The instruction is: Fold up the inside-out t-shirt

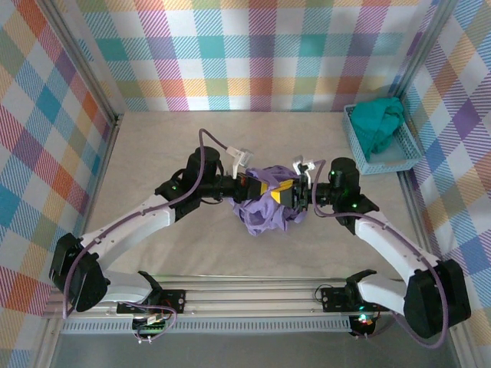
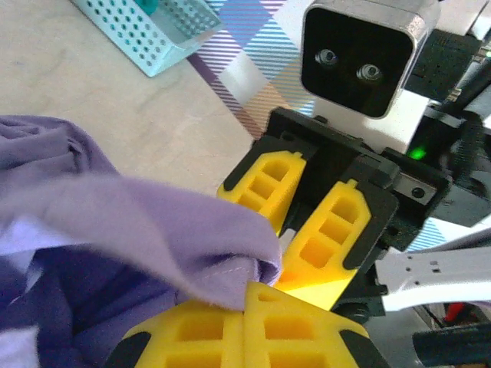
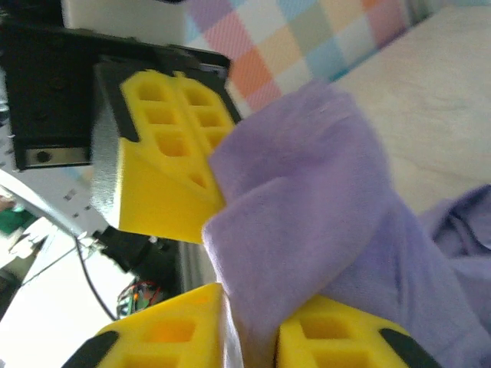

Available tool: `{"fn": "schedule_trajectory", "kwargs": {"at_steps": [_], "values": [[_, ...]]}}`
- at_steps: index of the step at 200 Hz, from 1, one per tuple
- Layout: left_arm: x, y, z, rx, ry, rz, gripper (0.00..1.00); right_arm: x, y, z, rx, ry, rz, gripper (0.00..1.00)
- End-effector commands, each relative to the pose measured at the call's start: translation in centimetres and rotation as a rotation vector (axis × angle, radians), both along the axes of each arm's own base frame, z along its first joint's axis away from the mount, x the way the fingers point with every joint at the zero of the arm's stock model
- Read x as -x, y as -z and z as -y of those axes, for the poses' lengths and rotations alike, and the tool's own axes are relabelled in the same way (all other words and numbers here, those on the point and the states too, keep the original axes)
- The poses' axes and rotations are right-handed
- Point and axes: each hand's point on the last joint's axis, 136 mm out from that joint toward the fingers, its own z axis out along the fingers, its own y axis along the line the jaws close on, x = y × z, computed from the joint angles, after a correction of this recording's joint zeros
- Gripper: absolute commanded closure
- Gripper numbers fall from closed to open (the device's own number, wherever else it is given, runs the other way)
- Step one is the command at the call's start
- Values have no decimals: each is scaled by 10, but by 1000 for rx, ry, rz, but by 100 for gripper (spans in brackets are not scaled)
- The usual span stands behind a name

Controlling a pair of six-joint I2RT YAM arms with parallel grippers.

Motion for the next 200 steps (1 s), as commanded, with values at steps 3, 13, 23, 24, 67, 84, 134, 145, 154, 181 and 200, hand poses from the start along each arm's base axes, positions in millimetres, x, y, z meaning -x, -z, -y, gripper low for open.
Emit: {"fn": "schedule_trajectory", "kwargs": {"at_steps": [3,13,23,24,67,84,134,145,154,181,200], "values": [[1,-4,-10,-72,-56,14,100,-9,6,10,105,118,4,70],[3,-4,-11,-79,-69,8,100,-7,7,9,110,120,2,69],[3,-6,-13,-84,-92,4,100,-5,6,7,114,116,2,69],[3,-6,-13,-84,-95,4,100,-4,6,7,115,115,1,69],[8,-17,-14,-103,-147,25,100,-2,11,2,160,124,8,100],[9,-13,-22,-153,-178,15,100,-18,20,15,238,243,-13,100],[16,-7,-32,-249,-177,-2,100,-55,37,56,479,538,-53,100],[21,-14,-27,-201,-151,-9,100,-56,34,52,475,522,-36,100],[24,-22,-20,-145,-131,-23,100,-56,32,49,470,509,-26,100],[21,-36,-9,-44,-139,-66,100,-51,26,40,479,449,2,82],[11,-36,-11,-55,-215,-57,100,-37,17,35,451,383,40,67]]}}
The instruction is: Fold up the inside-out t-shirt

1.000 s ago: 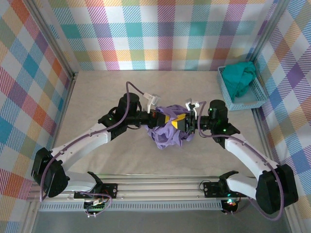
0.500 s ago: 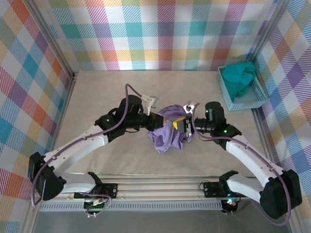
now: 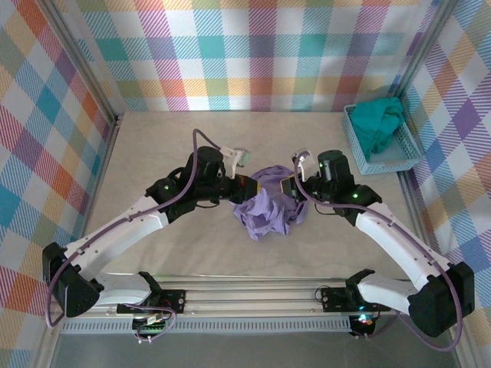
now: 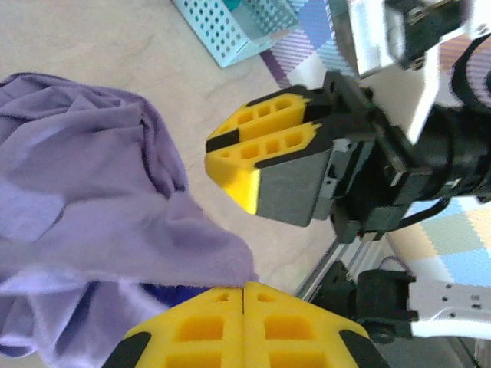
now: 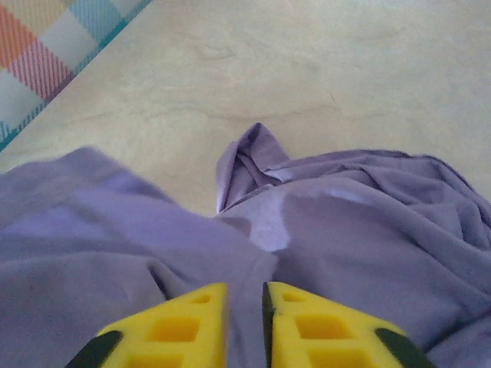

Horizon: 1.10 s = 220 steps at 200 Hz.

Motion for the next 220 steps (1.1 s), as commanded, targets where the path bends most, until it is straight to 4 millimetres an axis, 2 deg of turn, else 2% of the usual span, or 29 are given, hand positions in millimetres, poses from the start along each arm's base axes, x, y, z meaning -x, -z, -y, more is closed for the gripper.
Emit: {"fn": "schedule_trajectory", "kwargs": {"at_steps": [1,35,48,60,70,80,91,103,115,140,162,167,186,220], "values": [[0,-23,3,70,-45,17,100,11,-11,2,25,-51,45,67],[-14,-20,0,55,-145,9,100,52,-35,-12,-100,-217,109,56],[-16,-21,2,62,-152,11,100,67,-38,-22,-141,-282,114,53],[-16,-21,4,68,-151,10,100,73,-37,-33,-161,-308,112,49],[-14,-21,6,69,-141,5,100,72,-33,-43,-164,-314,101,47],[-13,-32,11,113,-120,29,100,67,-25,-51,-148,-299,88,43],[-8,-37,15,139,-92,35,100,57,-15,-57,-120,-262,70,36],[-4,-43,18,169,-62,43,100,45,-8,-62,-115,-231,63,35],[1,-46,19,189,-41,51,100,35,-5,-65,-116,-209,73,41],[5,-50,15,209,-27,75,100,33,-11,-70,-139,-263,146,78],[10,-56,11,234,-11,110,100,34,-17,-68,-204,-352,188,96],[12,-58,10,239,-5,121,100,35,-18,-68,-225,-377,195,98],[15,-60,5,234,19,158,87,36,-26,-63,-336,-466,220,100],[8,-45,-18,158,-16,182,68,37,-41,-60,-426,-555,275,100]]}}
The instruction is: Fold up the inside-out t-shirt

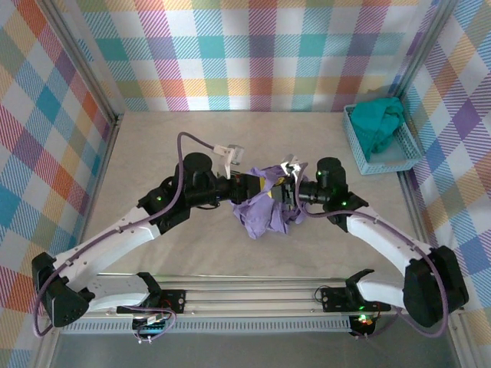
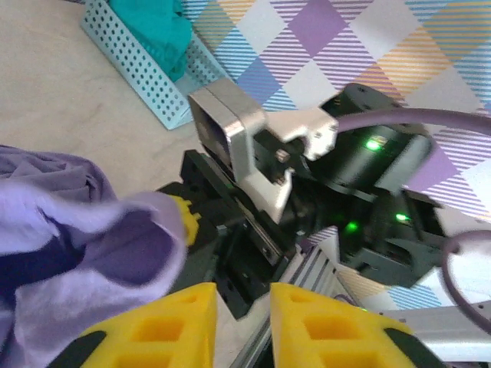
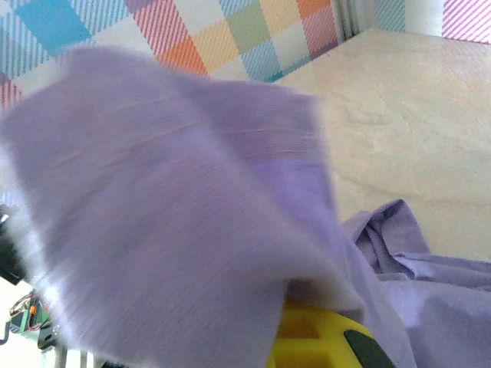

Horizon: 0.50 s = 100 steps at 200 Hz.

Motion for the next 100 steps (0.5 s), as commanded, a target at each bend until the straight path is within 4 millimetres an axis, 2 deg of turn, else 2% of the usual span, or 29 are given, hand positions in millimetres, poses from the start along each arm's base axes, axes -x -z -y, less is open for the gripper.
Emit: {"fn": "schedule_trajectory", "kwargs": {"at_steps": [1,18,29,34,50,73,77,100], "values": [[-1,-1,-18,-26,-12,63,68,17,-35,-8,-125,-166,128,100],[-11,12,-40,-88,-108,64,63,15,-41,-6,-139,-172,133,100],[-24,24,-59,-147,-220,49,56,16,-43,-6,-141,-173,138,100],[-29,39,-70,-198,-275,9,53,17,-43,-5,-139,-175,137,100],[-50,60,-93,-221,-392,-96,48,20,-40,-4,-128,-182,142,100],[-68,79,-88,-130,-366,-245,44,26,-36,-1,-122,-184,146,100],[-73,75,-84,-103,-354,-238,43,27,-35,-1,-122,-183,148,100],[-80,78,-57,-62,-242,-289,38,30,-36,1,-120,-179,148,100]]}}
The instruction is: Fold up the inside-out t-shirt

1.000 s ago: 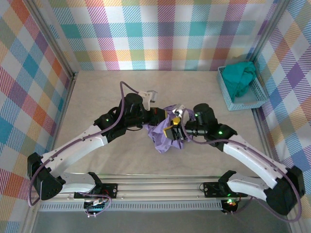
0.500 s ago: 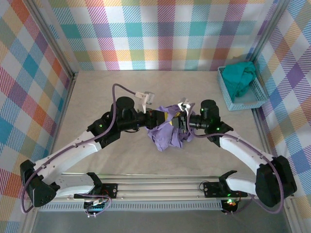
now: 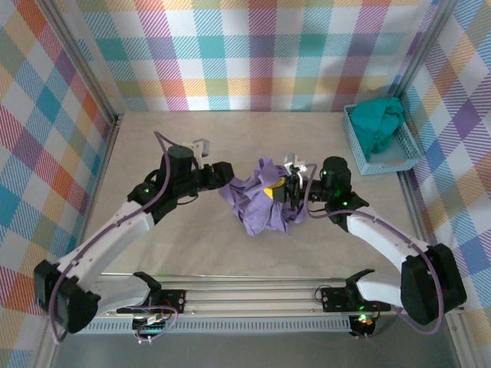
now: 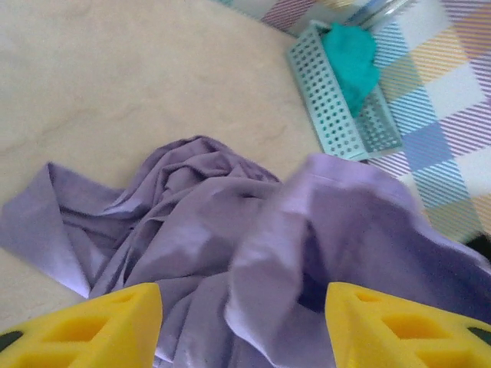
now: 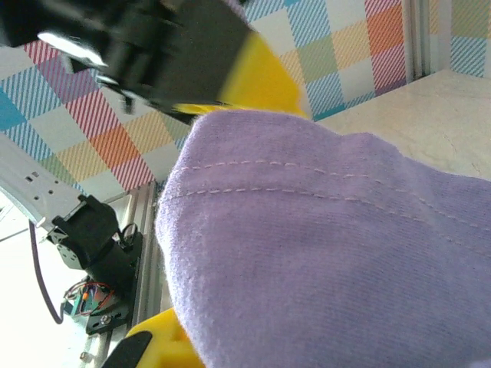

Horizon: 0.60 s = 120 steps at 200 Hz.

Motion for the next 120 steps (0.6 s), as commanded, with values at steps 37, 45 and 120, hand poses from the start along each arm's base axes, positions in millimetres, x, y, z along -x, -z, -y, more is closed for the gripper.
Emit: {"fn": "schedule_trajectory", "kwargs": {"at_steps": [37,45,120], "values": [[2,17,70,223,246,-187,35,13,-11,5,-12,-26,83,100],[5,18,79,235,271,-197,35,13,-10,5,-8,-23,81,100],[13,-21,86,323,331,30,100,5,15,21,65,141,20,100]]}}
